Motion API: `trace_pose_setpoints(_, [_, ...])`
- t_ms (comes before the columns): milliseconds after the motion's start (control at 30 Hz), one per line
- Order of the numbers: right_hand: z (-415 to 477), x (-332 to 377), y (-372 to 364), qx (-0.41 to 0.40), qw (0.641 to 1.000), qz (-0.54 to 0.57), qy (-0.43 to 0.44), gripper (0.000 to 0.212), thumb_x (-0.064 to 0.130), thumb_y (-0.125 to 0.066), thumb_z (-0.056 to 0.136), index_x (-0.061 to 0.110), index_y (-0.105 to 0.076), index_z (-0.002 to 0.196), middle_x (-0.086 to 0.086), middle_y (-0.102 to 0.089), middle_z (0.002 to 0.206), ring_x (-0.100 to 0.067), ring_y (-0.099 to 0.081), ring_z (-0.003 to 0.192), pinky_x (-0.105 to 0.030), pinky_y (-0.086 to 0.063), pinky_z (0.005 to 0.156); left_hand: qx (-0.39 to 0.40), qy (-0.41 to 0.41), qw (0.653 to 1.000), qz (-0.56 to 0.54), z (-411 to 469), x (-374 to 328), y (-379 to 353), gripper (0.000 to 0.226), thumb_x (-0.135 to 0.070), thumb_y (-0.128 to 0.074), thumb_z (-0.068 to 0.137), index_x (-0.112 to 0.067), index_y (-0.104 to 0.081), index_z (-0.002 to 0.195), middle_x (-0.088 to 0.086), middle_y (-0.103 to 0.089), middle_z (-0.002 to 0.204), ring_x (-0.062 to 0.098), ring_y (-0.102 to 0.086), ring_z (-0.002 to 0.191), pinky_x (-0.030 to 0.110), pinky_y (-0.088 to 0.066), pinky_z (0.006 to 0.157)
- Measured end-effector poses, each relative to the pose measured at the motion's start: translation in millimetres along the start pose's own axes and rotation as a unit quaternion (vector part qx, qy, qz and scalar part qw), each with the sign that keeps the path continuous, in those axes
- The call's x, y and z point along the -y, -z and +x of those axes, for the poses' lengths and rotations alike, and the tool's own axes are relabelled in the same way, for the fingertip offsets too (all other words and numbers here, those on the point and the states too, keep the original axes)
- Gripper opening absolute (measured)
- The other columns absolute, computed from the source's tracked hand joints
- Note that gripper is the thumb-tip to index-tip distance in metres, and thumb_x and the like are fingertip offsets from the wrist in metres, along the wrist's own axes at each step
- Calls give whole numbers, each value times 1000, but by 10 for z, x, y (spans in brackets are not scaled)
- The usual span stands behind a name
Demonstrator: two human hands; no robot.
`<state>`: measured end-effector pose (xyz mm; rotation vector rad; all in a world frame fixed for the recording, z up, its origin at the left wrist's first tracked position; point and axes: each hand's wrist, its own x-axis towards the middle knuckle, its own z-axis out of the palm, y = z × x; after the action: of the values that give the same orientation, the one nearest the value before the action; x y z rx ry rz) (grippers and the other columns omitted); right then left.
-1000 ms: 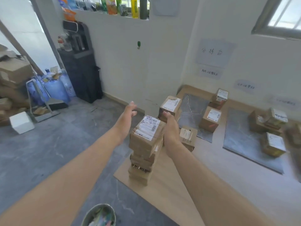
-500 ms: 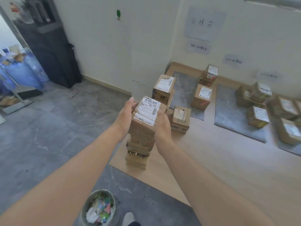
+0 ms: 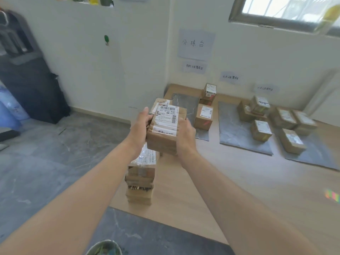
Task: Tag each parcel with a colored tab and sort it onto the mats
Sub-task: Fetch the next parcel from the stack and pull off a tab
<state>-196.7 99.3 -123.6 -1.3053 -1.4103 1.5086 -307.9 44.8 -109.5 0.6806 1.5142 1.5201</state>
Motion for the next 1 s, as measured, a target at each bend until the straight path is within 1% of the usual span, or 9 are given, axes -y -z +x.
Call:
trace_pose_setpoints(133, [-27,90,425,-20,999,19,22,29,49,-36,100,39,-54,121,0,-40,132,-9,-47,107,-41,-34,103,47,1,999,14,11,-24,-352,60,-55,-18,104,-26,-70,112,-8,-78,101,6,-73,89,30,-53,79])
trace_pose_setpoints(233, [-54,116,716,-34,999,37,22,37,52,-40,95,35,-58,122,-1,-42,135,-5,-52,107,-42,-39,105,76,10,997,17,-44,-7,-642,58,-53,-20,105,-24,-69,113,-6,-78,99,6,-73,87,22,-54,68])
trace_pose_setpoints(333, [1,59,1002,-64,996,57,15,61,66,-42,76,36,-61,126,-2,-53,137,-20,-61,115,-54,-45,107,76,6,997,21,-71,3,-977,55,-54,-23,104,-26,-71,104,-8,-78,98,9,-72,92,29,-50,79])
trace_pose_setpoints(400, [7,52,1255,-73,995,70,1,66,67,-43,73,33,-62,126,-4,-57,133,-22,-63,113,-50,-50,101,83,3,996,26,-92,8,-1215,56,-53,-21,105,-27,-70,104,-7,-78,99,11,-71,97,31,-50,85])
trace_pose_setpoints(500, [-6,35,1676,-67,994,91,4,50,59,-45,74,32,-67,110,-5,-65,123,-21,-68,104,-39,-55,82,100,3,994,38,-168,67,-1597,57,-54,-19,104,-28,-69,111,-6,-77,105,11,-70,103,33,-49,90])
trace_pose_setpoints(600, [9,-44,2129,-62,992,106,7,45,55,-46,78,34,-68,110,0,-73,114,-23,-70,105,-46,-57,93,98,5,995,31,-258,158,-2023,54,-54,-21,104,-29,-68,106,-9,-77,102,10,-69,100,33,-47,91])
trace_pose_setpoints(767, [50,-208,2873,-52,992,114,-15,55,55,-47,75,30,-59,123,2,-74,112,-23,-71,106,-43,-59,88,93,10,995,34,-395,342,-2693,55,-55,-21,104,-28,-67,115,-11,-77,99,9,-68,98,29,-46,83])
trace_pose_setpoints(867, [65,-298,3303,-67,991,109,-35,51,54,-46,78,27,-56,119,-1,-71,112,-23,-68,105,-37,-52,78,100,15,994,35,-436,475,-3054,55,-57,-24,103,-26,-65,121,-6,-76,110,9,-69,103,29,-47,87])
trace_pose_setpoints(1000, [175,-404,3748,-77,991,104,-45,42,49,-47,85,25,-63,115,0,-75,109,-23,-70,104,-36,-52,80,104,34,993,40,-469,610,-3467,49,-56,-27,103,-29,-65,118,-8,-74,114,11,-67,108,31,-47,97])
